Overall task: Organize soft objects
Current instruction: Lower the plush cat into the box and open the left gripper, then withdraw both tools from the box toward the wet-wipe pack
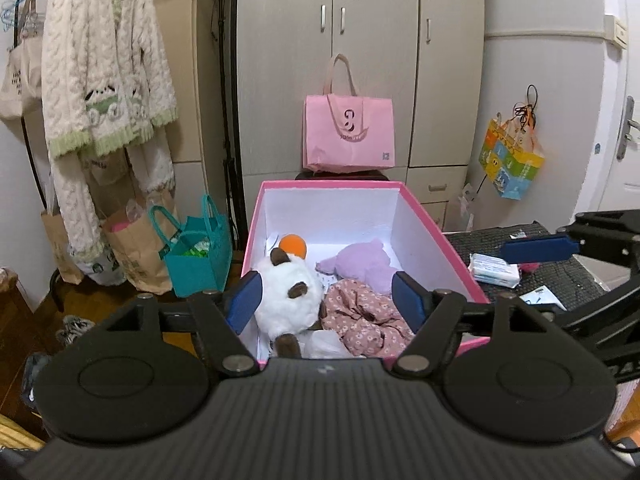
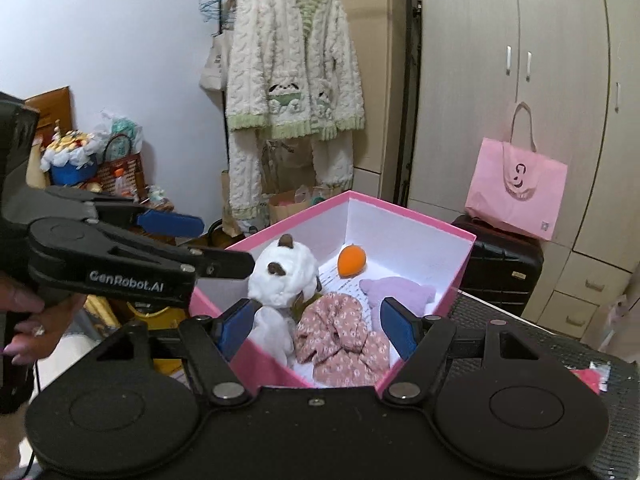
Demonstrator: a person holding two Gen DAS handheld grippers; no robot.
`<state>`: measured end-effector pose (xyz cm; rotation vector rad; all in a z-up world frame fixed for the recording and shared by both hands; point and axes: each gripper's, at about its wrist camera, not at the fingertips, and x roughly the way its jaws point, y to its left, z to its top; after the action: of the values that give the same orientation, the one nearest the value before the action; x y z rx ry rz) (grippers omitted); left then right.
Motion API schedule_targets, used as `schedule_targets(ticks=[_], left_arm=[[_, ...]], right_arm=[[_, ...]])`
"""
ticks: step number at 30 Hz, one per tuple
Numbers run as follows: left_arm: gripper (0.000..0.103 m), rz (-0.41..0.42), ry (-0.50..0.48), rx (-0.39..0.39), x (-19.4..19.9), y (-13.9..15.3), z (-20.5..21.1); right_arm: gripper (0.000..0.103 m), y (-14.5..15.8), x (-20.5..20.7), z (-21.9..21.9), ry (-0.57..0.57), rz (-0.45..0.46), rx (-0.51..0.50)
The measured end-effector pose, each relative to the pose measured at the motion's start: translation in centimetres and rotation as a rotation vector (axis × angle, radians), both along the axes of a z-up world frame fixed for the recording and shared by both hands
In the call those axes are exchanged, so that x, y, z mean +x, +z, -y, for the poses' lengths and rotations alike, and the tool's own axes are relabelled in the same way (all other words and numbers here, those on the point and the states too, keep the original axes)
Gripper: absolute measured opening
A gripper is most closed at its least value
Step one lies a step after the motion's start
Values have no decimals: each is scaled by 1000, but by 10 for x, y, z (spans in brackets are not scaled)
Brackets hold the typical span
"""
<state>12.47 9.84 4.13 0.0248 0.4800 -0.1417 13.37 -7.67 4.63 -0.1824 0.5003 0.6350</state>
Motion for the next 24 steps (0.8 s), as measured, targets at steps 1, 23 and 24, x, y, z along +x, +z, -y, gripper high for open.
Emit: schedule_targets(ticks=[1, 23, 24], left_arm=[[71, -1, 3, 5, -3, 1, 2], [77, 15, -154, 10, -72, 4, 65], [78, 18, -162, 10, -73, 3, 70]], right_arm=[[75, 2, -4, 3, 5, 4, -5], [78, -15, -78, 108, -26, 31, 1], [79, -17, -80, 112, -32, 31, 7]])
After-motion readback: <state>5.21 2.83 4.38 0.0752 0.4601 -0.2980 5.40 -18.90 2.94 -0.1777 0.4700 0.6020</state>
